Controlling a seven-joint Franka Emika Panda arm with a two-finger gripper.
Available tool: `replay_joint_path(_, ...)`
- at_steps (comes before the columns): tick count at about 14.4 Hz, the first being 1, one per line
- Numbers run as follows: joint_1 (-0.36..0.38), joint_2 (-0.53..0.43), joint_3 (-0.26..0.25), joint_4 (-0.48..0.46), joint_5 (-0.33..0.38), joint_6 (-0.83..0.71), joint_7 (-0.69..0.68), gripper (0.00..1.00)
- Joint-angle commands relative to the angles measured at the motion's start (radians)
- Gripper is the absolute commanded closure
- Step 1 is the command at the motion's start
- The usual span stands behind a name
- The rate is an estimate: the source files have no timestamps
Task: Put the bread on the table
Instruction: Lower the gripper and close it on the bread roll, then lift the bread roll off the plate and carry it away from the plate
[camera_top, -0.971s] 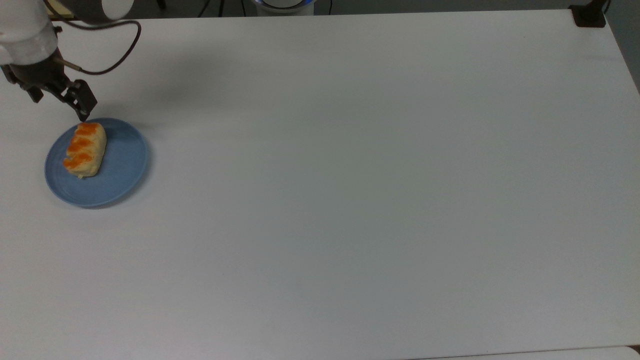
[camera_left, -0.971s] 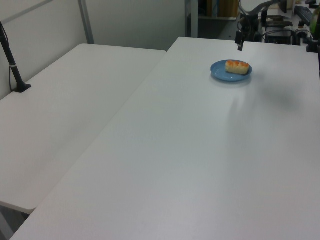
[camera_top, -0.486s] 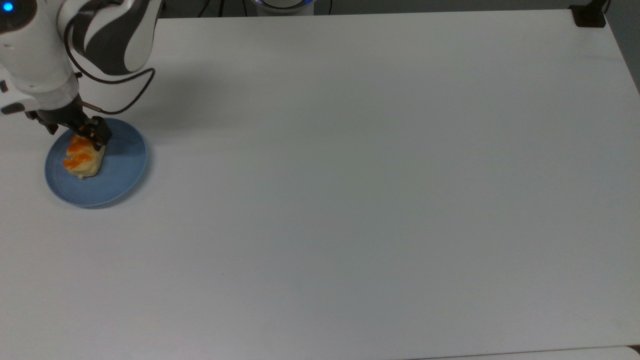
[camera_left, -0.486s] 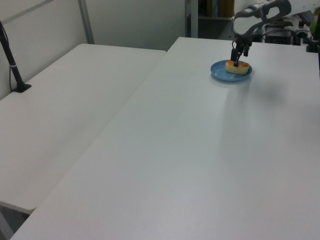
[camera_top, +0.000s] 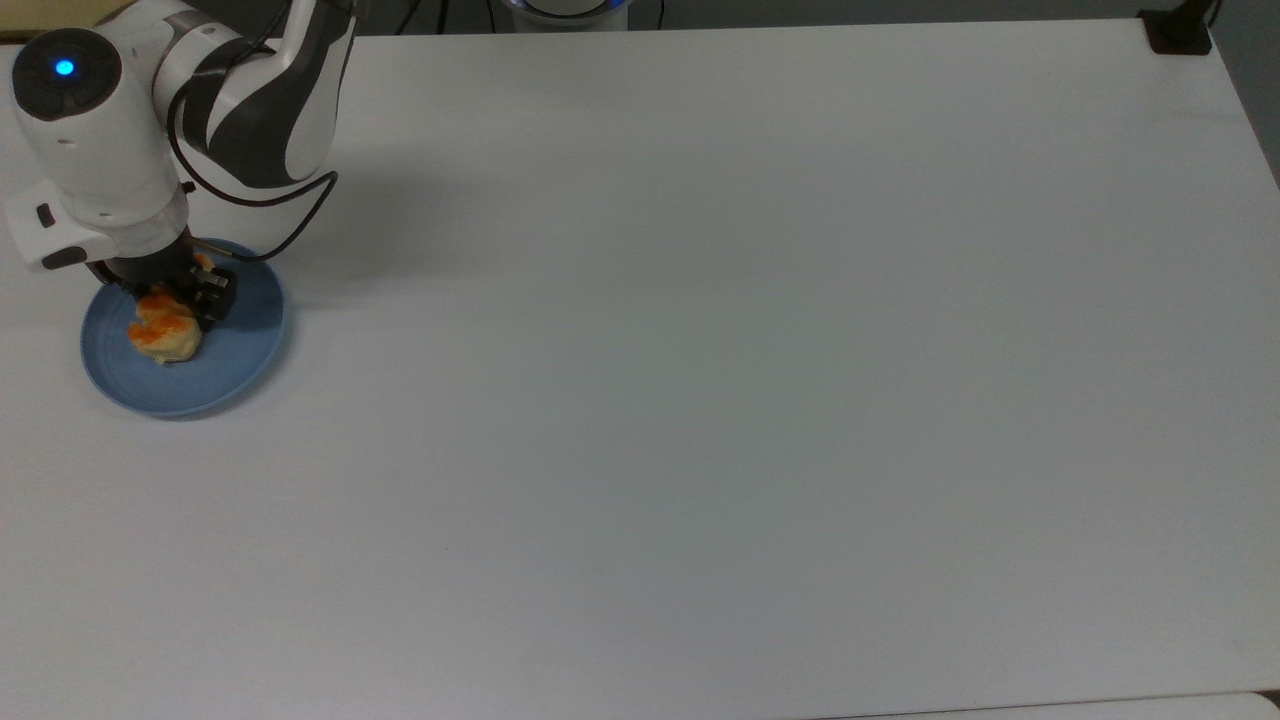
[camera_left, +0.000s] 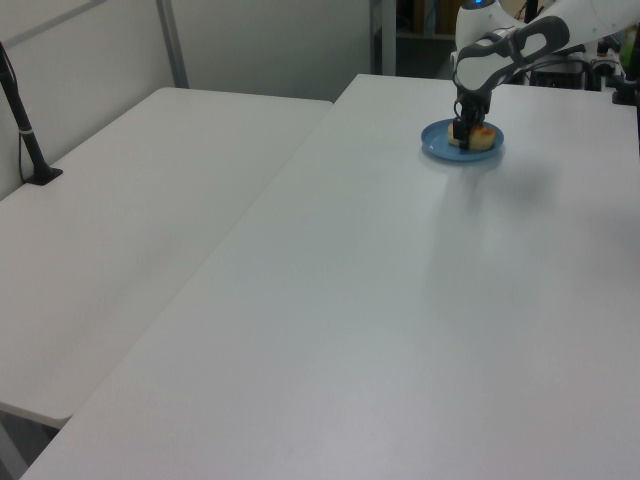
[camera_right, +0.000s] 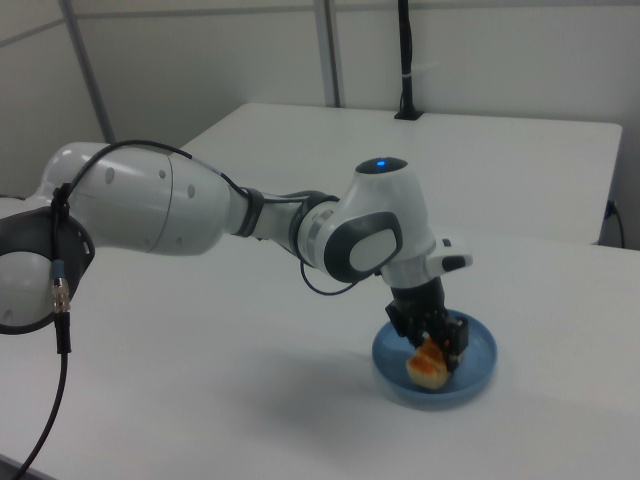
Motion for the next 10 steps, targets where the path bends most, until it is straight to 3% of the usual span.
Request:
replay_joint_path(1, 0.034, -0.109, -0.003, -0.010, 0.090, -0.067, -0.026, 0.72)
replay_joint_path(2, 0.060, -0.137, -0.004, -0.007, 0.106, -0.111, -0.026, 0.72)
replay_joint_path(6, 0.310, -0.229, 0.014, -0.001, 0.112, -0.380, 0.109, 0.69)
replay_joint_path(8, 0.413, -0.228, 0.072, 0.015, 0.109, -0.402, 0.242, 0.68)
replay_joint_path(10, 0.514, -0.212, 0.094, 0.015, 0.097, -0.394, 0.324, 0.64)
